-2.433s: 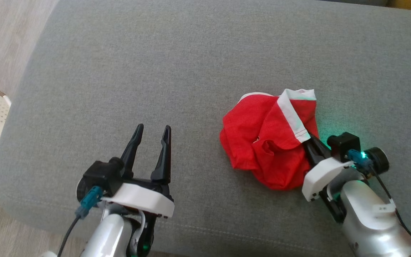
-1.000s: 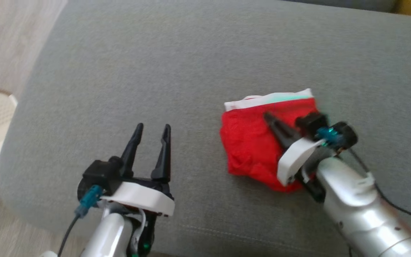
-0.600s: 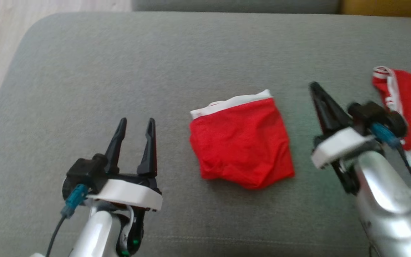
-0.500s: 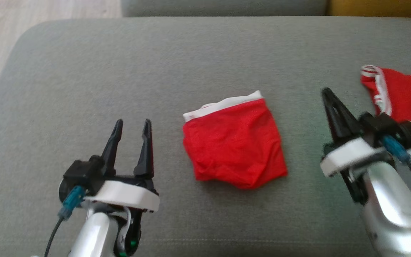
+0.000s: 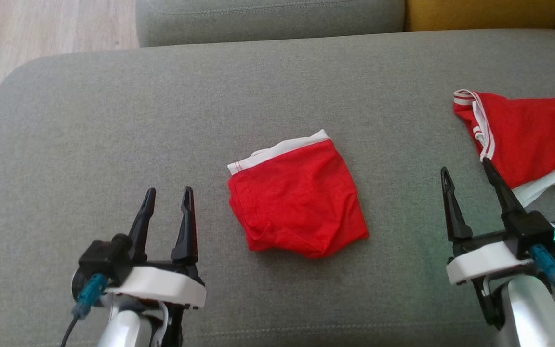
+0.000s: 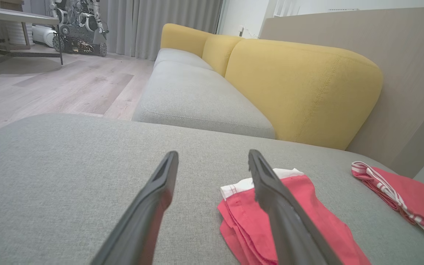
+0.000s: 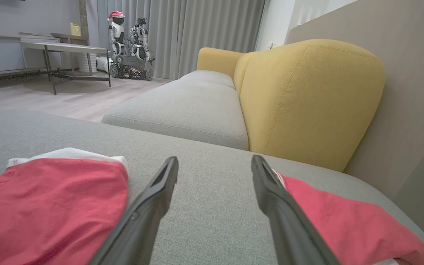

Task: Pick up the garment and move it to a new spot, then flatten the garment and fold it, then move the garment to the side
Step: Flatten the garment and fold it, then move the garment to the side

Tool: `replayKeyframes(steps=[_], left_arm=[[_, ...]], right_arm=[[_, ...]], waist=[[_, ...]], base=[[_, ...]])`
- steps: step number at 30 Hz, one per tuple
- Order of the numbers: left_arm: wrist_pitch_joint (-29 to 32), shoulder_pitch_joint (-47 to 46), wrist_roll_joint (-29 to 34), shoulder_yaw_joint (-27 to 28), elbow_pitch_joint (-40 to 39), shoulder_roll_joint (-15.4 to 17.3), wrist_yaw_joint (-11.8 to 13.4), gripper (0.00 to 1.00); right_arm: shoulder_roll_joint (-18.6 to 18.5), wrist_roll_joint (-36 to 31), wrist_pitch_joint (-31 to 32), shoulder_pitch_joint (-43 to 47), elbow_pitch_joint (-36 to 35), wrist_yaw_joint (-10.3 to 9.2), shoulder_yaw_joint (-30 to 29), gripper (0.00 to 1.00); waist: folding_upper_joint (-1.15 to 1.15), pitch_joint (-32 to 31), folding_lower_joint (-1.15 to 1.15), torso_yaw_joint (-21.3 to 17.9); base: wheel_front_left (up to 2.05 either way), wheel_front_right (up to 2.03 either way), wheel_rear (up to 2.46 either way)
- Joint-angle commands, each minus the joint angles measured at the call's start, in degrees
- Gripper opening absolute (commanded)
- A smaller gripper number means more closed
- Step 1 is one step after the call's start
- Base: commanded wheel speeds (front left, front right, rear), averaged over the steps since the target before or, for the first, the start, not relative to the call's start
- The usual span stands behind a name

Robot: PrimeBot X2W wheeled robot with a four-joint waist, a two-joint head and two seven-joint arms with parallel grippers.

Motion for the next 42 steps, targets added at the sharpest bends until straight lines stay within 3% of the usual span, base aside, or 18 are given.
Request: replayKeyframes(steps=[1, 19, 28, 42], left_arm=[[-0.3, -1.0, 0.3, 1.9, -2.0, 0.3, 0.0, 1.00], [-0.3, -1.2, 0.1, 1.2, -1.7, 0.3, 0.1, 1.00], [-0.3, -2.8, 0.2, 0.4, -1.4, 0.3, -0.3, 1.00], [-0.3, -5.5, 0.1, -0.8, -1.0, 0.3, -0.4, 1.00]], right_arm=[[0.3, -0.6, -0.4, -0.7, -2.3, -0.05, 0.9, 1.00], [1.6, -1.0, 0.2, 0.0, -2.9, -0.05, 0.5, 1.00], [1.9, 3.2, 1.1, -2.1, -1.4, -0.05, 4.3, 1.00], [2.2, 13.5, 7.5, -11.0, 12.1, -0.05, 10.3, 1.00]], waist=[[0.00, -0.1, 0.00, 0.1], [0.00, 0.1, 0.00, 0.7], [0.00, 2.6, 0.00, 2.9], [0.00, 7.1, 0.00, 8.3]], base=[[0.00, 0.00, 0.00], [0.00, 0.00, 0.00], [0.00, 0.00, 0.00], [0.00, 0.00, 0.00]])
